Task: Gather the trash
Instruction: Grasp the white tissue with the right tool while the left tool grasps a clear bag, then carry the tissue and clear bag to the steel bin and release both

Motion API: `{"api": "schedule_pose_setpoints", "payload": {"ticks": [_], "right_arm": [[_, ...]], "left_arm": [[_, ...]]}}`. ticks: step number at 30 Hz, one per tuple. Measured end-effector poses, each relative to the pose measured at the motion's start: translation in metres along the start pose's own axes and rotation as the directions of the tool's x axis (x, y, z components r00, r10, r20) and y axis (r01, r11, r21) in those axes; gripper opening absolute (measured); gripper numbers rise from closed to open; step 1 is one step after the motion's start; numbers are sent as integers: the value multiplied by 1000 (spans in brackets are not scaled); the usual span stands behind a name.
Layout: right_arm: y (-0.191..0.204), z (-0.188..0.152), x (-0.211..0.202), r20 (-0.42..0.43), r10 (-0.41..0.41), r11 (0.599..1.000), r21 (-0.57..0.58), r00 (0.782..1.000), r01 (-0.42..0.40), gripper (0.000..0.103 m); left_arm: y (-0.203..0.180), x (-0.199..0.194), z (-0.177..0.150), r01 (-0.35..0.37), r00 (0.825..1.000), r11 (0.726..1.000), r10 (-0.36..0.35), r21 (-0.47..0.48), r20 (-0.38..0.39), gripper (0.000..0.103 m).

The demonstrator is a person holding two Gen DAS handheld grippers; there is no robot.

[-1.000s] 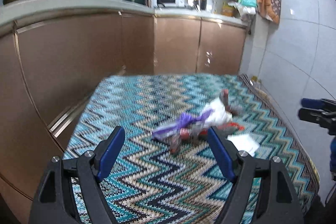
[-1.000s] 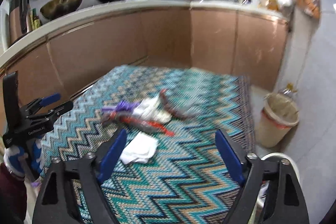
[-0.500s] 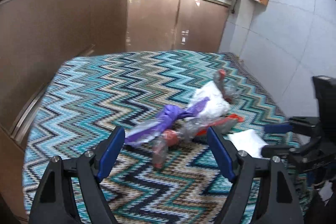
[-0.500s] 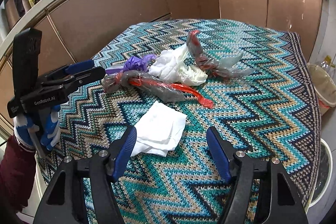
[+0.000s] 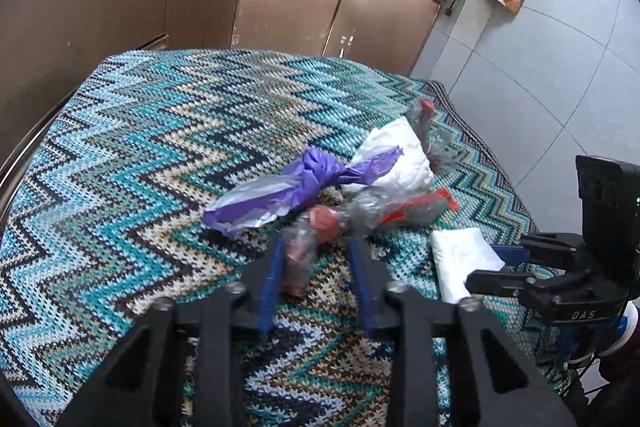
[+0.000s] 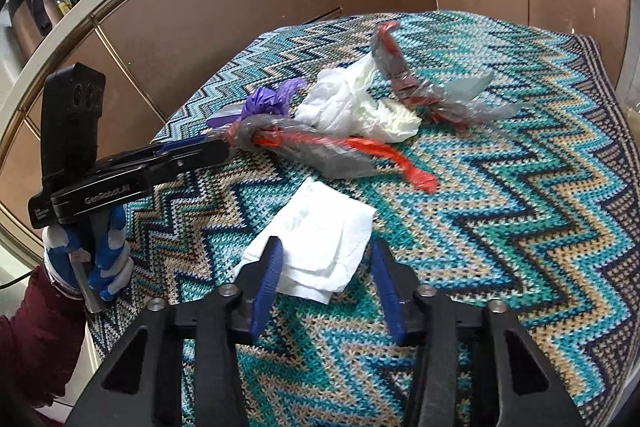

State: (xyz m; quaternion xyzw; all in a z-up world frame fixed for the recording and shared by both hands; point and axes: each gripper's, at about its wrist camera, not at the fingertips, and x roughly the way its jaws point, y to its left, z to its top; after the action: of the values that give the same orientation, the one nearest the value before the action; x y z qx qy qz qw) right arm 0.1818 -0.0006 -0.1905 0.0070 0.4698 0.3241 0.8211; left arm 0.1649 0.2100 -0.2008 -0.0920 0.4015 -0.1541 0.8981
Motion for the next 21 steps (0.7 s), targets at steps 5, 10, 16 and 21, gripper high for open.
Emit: {"api": "schedule_pose_setpoints", "payload": {"ticks": [5,10,16,21], "right_arm": [[1,-5,-5,9,9,1000,2,1000,-9,10],[0,-9,-18,27,3,1000,-2,1000,-3,4],[2,-13,-44,72,-12,1000,-11,997,13,4],[-1,-20,-74,123,-29,1000,-5,992,30,4]], "left_arm": [[-5,-1,-6,2,1000,1000,-2,8,-7,9],[-16,-11,-14,4,1000,1000,-4,4,7,7],[-29,-34,-21,0,999,1000,0,-16,38,7],[-43,-53,-23,-4,998,1000,5,-17,62,7]]}}
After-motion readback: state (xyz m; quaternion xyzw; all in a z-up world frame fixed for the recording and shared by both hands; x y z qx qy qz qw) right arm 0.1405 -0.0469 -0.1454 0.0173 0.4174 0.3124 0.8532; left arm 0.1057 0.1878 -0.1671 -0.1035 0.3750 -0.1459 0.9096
